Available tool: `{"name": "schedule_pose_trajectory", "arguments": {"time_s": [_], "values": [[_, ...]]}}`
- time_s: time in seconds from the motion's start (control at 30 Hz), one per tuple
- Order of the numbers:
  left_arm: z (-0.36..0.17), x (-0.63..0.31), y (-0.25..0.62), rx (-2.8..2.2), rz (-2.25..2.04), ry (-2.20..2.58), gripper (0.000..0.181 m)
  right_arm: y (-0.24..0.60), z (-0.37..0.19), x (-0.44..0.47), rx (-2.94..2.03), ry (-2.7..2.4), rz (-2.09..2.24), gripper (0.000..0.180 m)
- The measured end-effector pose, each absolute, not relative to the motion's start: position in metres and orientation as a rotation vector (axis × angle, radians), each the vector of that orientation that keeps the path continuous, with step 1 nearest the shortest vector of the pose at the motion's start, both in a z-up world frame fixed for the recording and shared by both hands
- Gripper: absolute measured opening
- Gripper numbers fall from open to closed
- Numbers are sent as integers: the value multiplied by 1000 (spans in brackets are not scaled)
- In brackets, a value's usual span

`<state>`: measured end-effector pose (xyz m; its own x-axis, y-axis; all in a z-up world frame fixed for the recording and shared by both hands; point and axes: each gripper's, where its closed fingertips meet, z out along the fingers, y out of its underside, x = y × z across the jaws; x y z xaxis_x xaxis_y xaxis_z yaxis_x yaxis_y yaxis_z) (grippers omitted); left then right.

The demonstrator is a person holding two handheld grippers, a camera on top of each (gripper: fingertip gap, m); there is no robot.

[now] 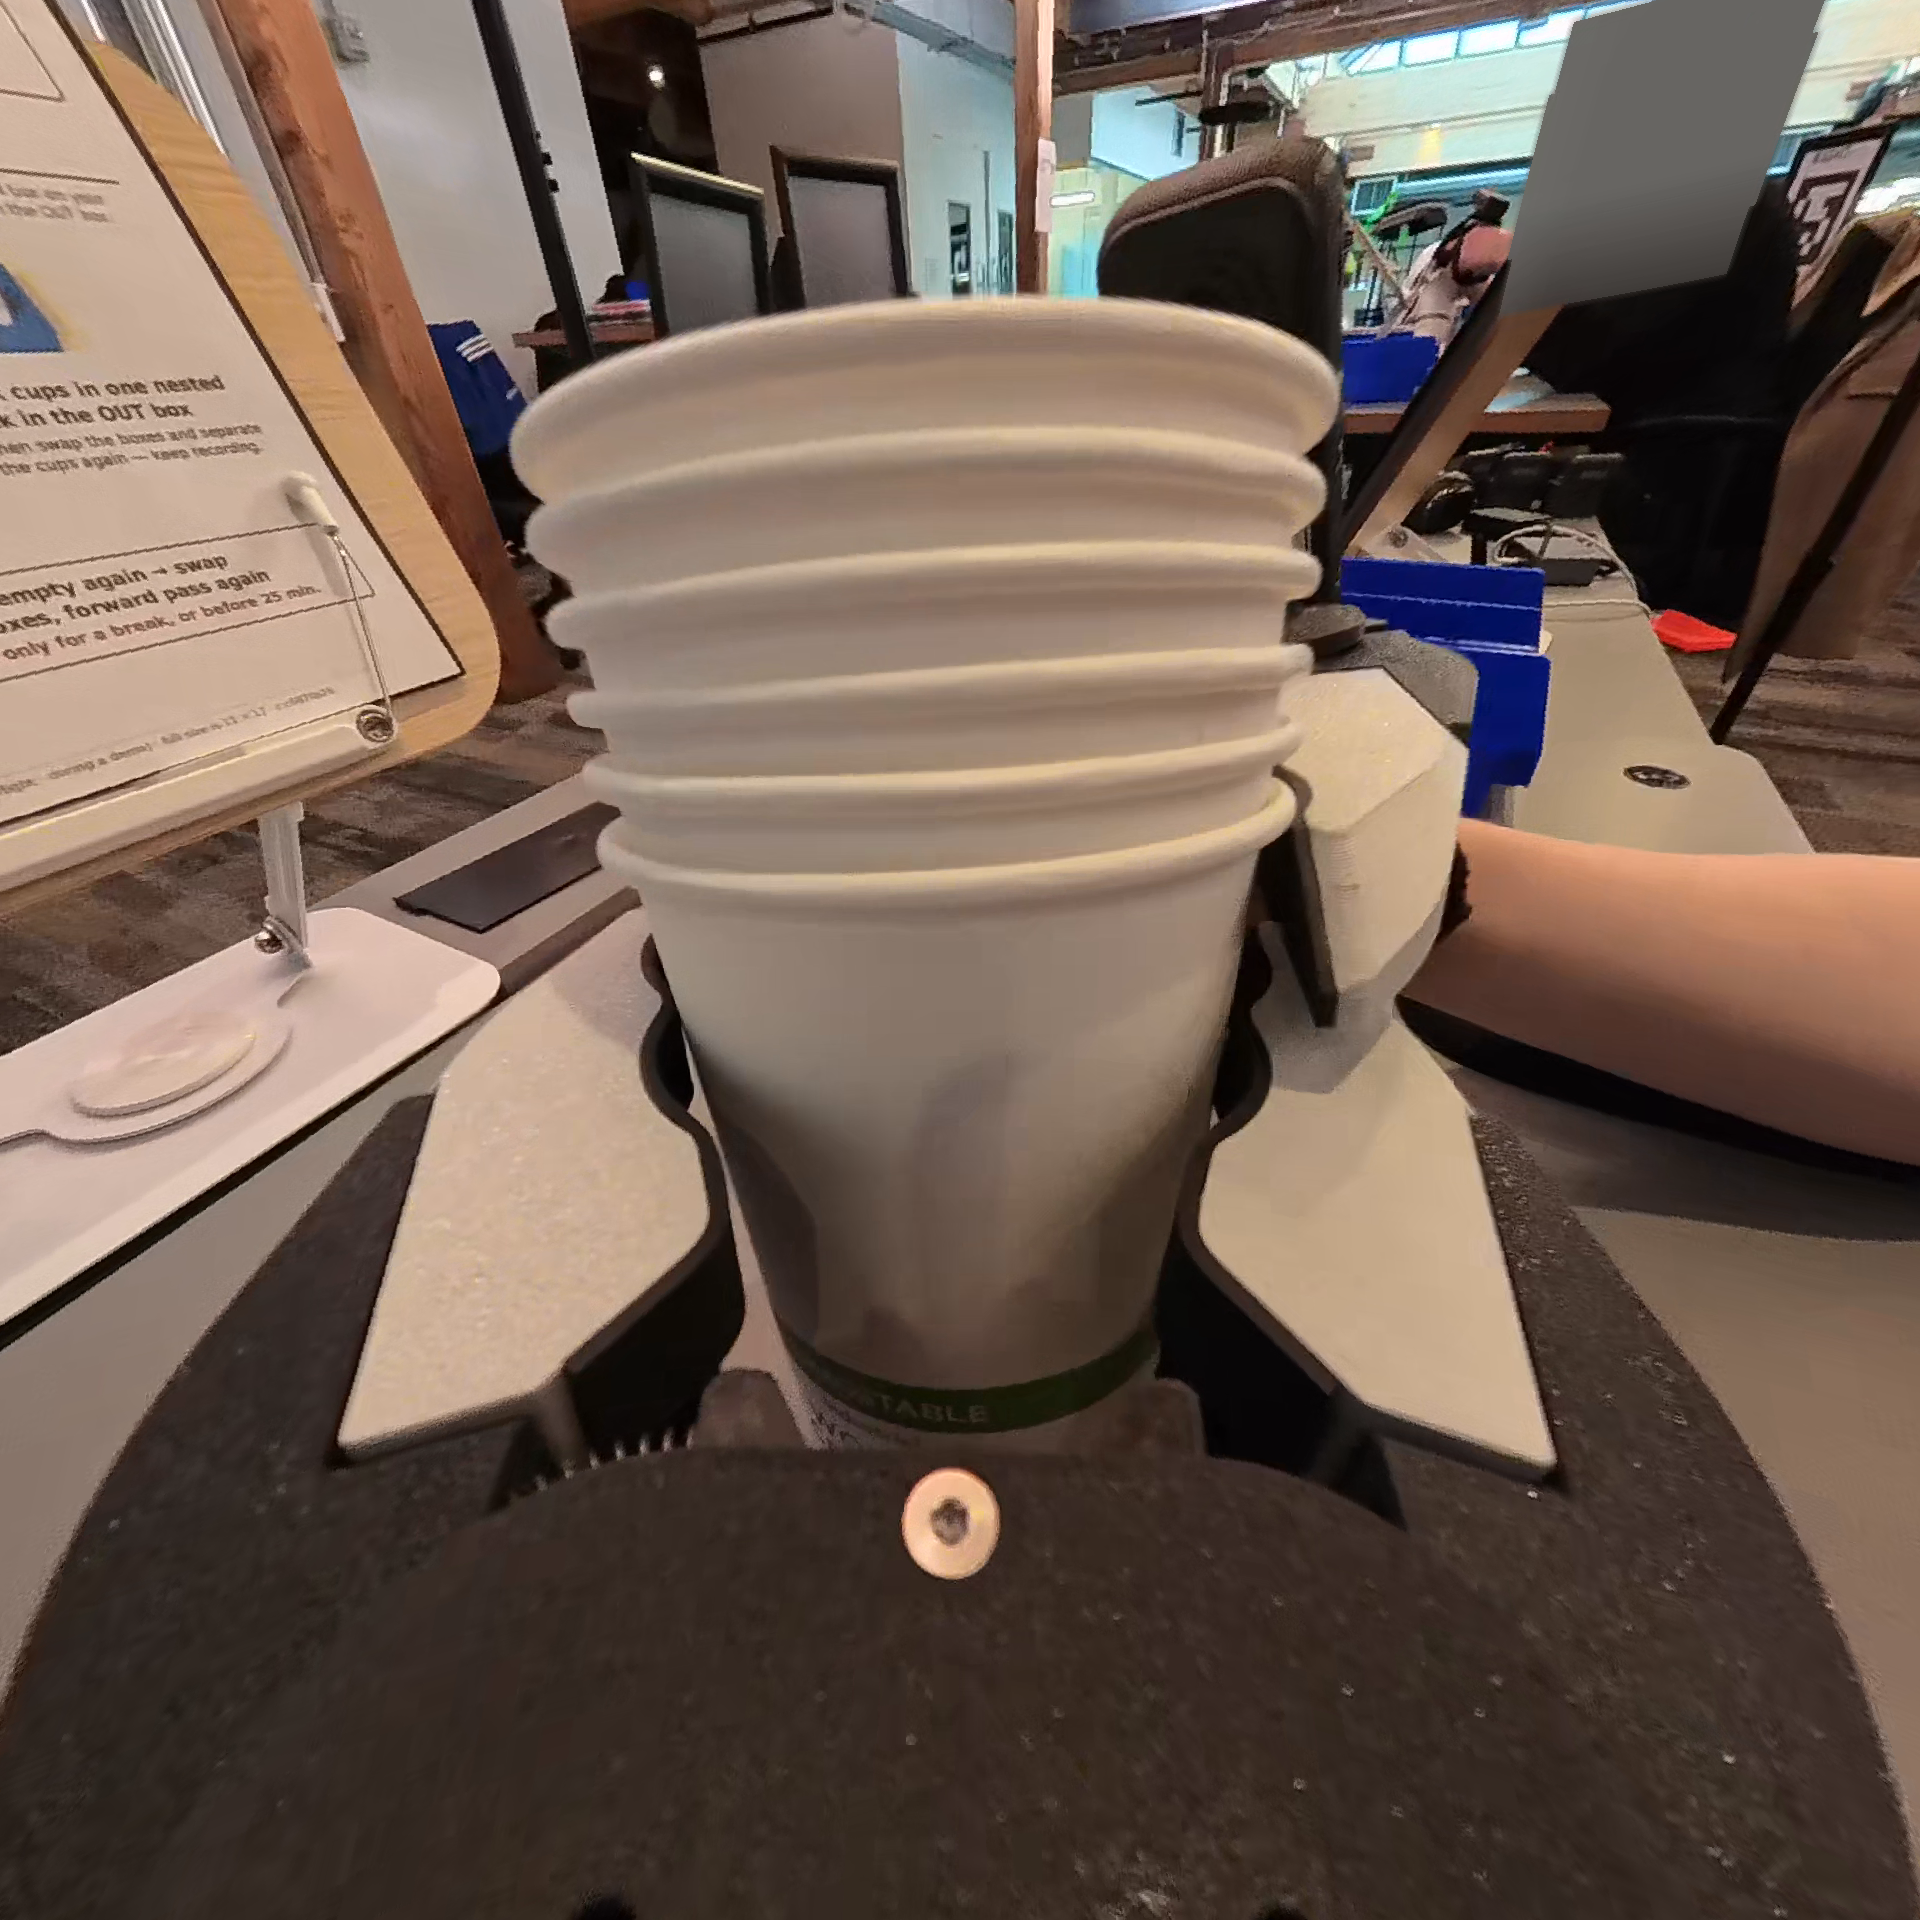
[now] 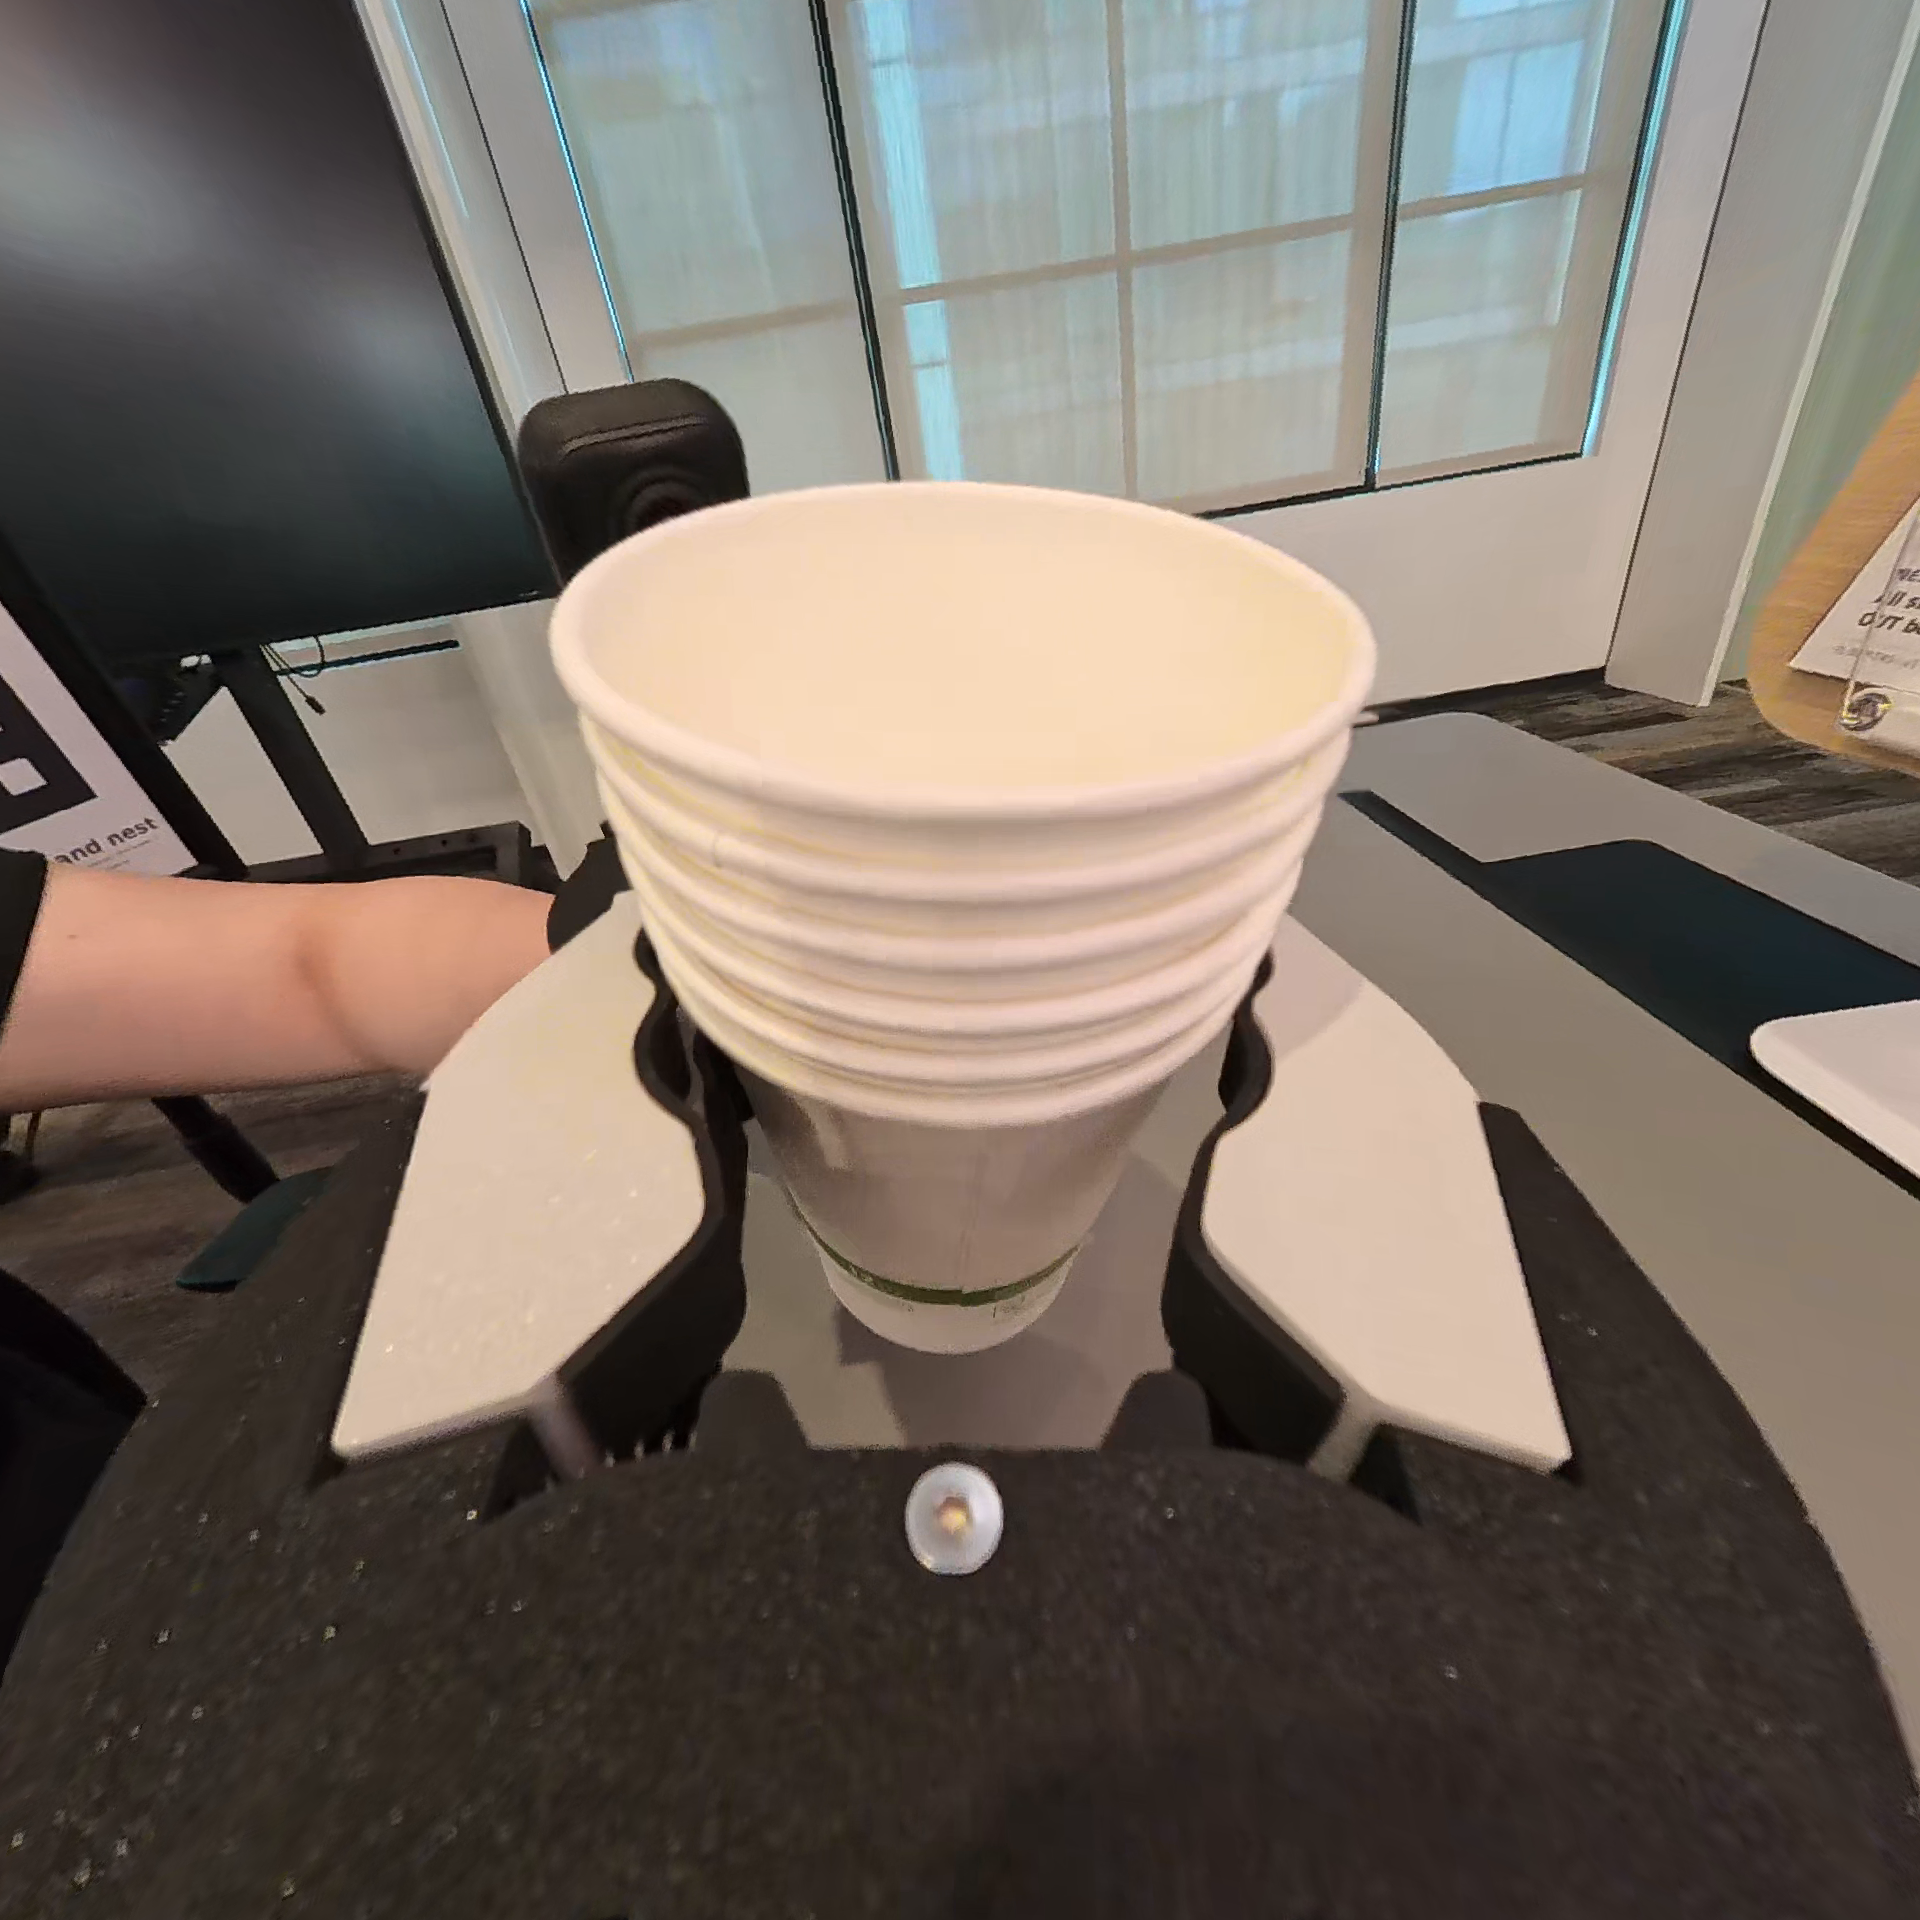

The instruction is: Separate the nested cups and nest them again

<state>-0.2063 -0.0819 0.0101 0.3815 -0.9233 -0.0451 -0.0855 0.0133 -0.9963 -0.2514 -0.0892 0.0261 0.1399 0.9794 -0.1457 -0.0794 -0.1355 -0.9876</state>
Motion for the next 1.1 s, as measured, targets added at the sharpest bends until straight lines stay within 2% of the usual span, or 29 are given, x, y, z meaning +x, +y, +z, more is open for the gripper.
{"name": "schedule_pose_trajectory", "arguments": {"time_s": [0.43,0.93,1.1], "values": [[18,-226,-87,-1437,-791,974,99,-90,39,-243,-1257,-966,1221,98],[-17,-205,-103,-1641,-914,1146,106,-111,44,-248,-1165,-1079,1219,98],[-16,-203,-104,-1595,-942,1137,102,-111,43,-248,-1162,-1090,1213,99]]}}
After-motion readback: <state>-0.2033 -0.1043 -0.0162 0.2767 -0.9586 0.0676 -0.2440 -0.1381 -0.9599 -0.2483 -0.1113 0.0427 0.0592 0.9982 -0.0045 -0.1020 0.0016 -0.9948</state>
